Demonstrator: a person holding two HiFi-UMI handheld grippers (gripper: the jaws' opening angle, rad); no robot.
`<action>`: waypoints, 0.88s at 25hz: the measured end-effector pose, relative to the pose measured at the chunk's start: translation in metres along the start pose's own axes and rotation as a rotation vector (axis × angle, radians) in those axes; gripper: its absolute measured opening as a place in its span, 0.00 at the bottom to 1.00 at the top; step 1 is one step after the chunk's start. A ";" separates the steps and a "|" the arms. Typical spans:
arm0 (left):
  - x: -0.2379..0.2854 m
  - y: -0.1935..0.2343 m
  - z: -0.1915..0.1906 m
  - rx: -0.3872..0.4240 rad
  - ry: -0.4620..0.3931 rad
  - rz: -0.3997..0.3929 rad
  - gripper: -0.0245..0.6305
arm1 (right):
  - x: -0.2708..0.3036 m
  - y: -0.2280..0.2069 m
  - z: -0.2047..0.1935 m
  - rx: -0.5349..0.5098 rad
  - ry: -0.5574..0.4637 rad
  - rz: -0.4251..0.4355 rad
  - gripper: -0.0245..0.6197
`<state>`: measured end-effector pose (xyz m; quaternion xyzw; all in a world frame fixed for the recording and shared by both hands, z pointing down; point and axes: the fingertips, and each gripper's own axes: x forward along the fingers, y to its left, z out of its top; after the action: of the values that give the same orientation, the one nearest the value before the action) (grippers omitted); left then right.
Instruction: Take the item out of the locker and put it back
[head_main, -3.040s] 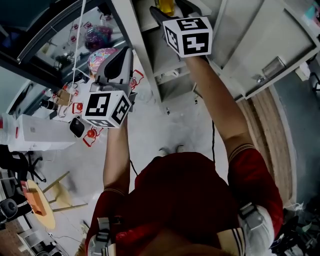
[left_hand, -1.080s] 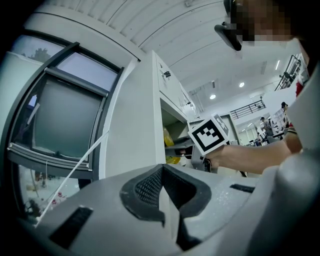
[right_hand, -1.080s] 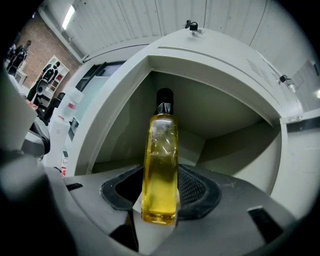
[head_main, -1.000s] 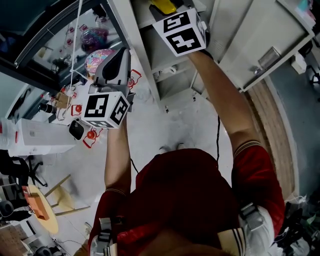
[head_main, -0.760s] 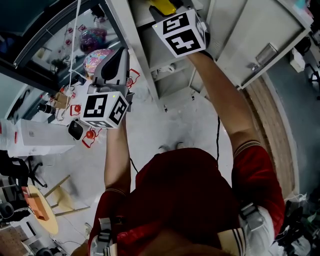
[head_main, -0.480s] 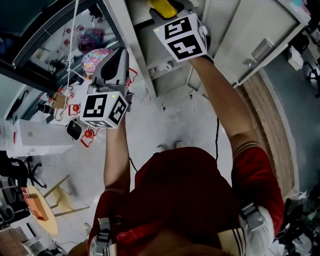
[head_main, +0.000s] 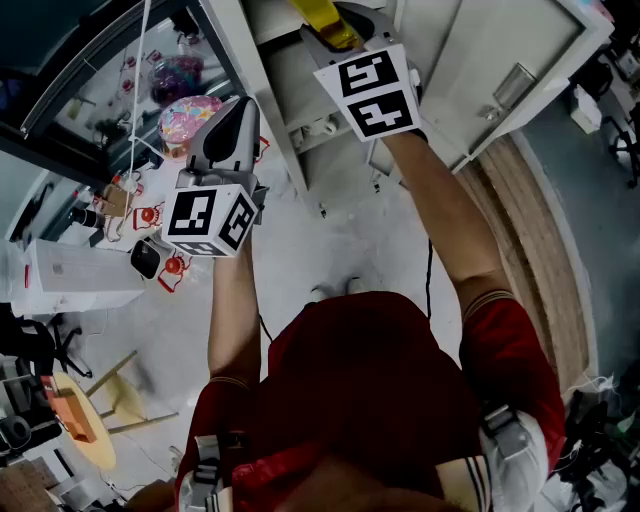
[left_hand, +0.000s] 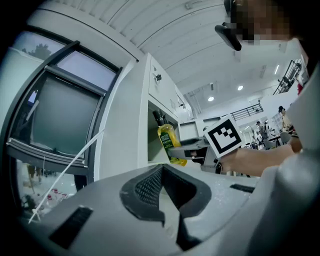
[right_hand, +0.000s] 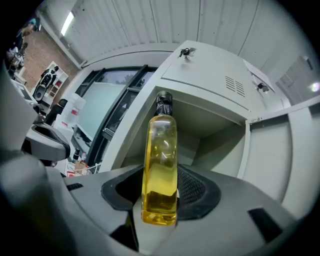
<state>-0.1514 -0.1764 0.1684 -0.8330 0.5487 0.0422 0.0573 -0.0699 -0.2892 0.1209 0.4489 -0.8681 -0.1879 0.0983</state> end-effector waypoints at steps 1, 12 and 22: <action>-0.001 -0.001 0.000 -0.001 -0.001 0.000 0.05 | -0.004 0.001 0.001 0.010 -0.007 0.002 0.34; -0.006 -0.015 -0.013 -0.018 0.007 -0.012 0.05 | -0.038 0.005 -0.013 0.134 -0.060 0.021 0.34; -0.002 -0.025 -0.025 -0.036 0.005 -0.032 0.05 | -0.056 0.004 -0.030 0.235 -0.092 0.022 0.34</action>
<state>-0.1291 -0.1686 0.1947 -0.8426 0.5346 0.0489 0.0417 -0.0304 -0.2491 0.1496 0.4385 -0.8927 -0.1043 0.0070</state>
